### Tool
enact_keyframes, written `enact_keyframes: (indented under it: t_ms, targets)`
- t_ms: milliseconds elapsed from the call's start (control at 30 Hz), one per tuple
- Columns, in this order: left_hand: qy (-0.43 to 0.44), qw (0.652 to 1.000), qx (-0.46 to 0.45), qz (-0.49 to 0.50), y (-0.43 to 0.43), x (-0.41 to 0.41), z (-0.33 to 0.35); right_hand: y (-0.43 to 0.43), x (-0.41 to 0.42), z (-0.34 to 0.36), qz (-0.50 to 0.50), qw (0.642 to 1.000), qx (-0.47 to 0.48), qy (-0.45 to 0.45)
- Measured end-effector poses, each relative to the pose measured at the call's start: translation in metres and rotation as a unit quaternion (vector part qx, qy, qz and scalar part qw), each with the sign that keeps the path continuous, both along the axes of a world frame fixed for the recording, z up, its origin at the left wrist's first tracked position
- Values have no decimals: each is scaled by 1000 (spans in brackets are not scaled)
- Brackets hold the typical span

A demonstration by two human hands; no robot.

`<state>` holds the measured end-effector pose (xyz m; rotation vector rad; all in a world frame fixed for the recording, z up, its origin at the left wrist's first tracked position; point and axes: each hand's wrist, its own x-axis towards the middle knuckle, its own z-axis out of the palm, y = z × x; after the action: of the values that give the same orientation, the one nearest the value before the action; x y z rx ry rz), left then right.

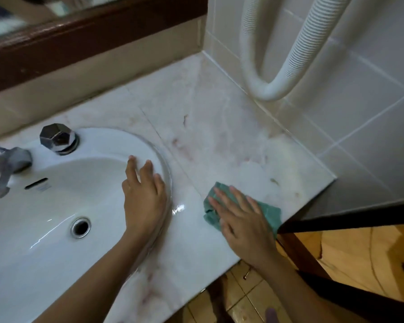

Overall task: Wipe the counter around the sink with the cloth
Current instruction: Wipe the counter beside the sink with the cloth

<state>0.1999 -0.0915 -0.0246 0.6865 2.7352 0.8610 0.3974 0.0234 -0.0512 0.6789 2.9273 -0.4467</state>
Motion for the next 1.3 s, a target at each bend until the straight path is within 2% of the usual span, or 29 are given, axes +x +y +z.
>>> enact_keyframes:
  t_ms: [133, 300, 433, 500, 600, 667, 733, 867, 967, 1067, 1200, 1300]
  targets:
    - [5, 1000, -8, 13, 3, 1, -2, 74, -42, -2, -132, 990, 40, -16]
    - [20, 1000, -13, 20, 4, 0, -8, 135, -140, -8, -156, 987, 41, -13]
    - [24, 999, -12, 22, 4, -1, -9, 51, -146, -11, -123, 991, 41, 13]
    - [23, 999, -8, 24, 4, -1, -7, -19, -103, -6, -71, 997, 9, 43]
    - [33, 999, -8, 16, 3, -1, -6, -72, -29, 0, 13, 999, -27, 20]
    - [28, 999, -6, 23, 2, -2, -6, -51, -5, -1, -3, 1000, -13, 23]
    - [17, 999, 1, 31, 2, -1, -6, -10, -5, -3, -66, 998, 8, 15]
    - [17, 999, 16, 38, 1, -3, -8, 77, -57, -6, -189, 981, 41, -8]
    - [22, 998, 29, 43, -2, -6, -12, 93, -99, -5, -207, 977, 42, -6]
    - [19, 994, 70, 84, -7, -2, -7, 51, -107, -5, -153, 987, 40, 3]
    - [1, 982, 144, 125, -32, 24, 8, -49, -63, -4, 4, 999, 36, 33]
    - [5, 984, 100, 149, -72, 57, 10, -75, -24, -3, 70, 997, 2, 11]
